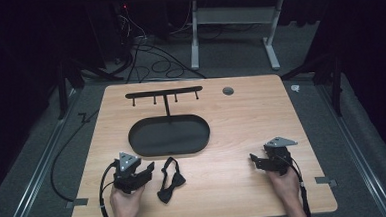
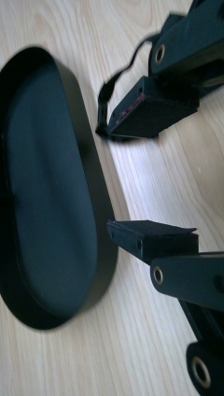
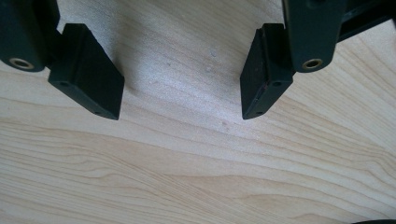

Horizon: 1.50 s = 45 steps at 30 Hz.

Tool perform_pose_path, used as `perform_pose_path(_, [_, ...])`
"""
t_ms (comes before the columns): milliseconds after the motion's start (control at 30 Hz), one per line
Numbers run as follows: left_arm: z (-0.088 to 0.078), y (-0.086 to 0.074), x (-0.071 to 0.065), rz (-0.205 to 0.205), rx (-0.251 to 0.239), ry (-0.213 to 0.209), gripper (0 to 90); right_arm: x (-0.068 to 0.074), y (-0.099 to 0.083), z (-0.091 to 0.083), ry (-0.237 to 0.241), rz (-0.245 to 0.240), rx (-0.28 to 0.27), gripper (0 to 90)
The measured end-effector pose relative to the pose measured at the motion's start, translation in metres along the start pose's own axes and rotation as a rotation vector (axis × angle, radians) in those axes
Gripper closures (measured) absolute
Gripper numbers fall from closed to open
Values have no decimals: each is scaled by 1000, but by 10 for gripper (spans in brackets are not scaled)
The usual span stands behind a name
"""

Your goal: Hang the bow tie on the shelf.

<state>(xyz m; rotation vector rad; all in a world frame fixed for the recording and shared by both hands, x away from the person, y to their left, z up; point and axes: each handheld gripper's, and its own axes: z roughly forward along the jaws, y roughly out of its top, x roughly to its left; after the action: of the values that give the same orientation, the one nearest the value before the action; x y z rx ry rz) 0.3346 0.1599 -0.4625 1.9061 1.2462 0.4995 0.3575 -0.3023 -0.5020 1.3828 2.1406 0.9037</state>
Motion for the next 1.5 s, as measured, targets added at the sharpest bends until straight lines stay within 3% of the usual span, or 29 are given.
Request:
perform_pose_path(267, [14, 1, -14, 20, 53, -42, 459, 0, 0, 0, 1, -2, 0, 320])
perform_pose_path(400, [22, 1, -17, 25, 84, -23, 458, 0, 0, 0, 2, -2, 0, 320])
perform_pose_path(567, [32, 0, -19, 10, 110, -36, 475, 0, 0, 0, 2, -1, 0, 322])
perform_pose_path(700, [39, -3, -22, 26, 141, -35, 516, 0, 0, 0, 2, 0, -1, 322])
perform_pose_path(767, [41, -3, -23, 40, 162, -36, 586, 0, 0, 0, 2, -1, 0, 322])
perform_pose_path(933, [45, -5, -28, 85, 193, 5, 660, 0, 0, 0, 2, -1, 0, 321])
perform_pose_path(1167, [45, -4, -26, 99, 201, -8, 790, 0, 0, 0, 2, -1, 0, 322])
perform_pose_path(1500, [38, -4, -25, 105, 179, -28, 862, 0, 0, 0, 4, 2, -1, 322])
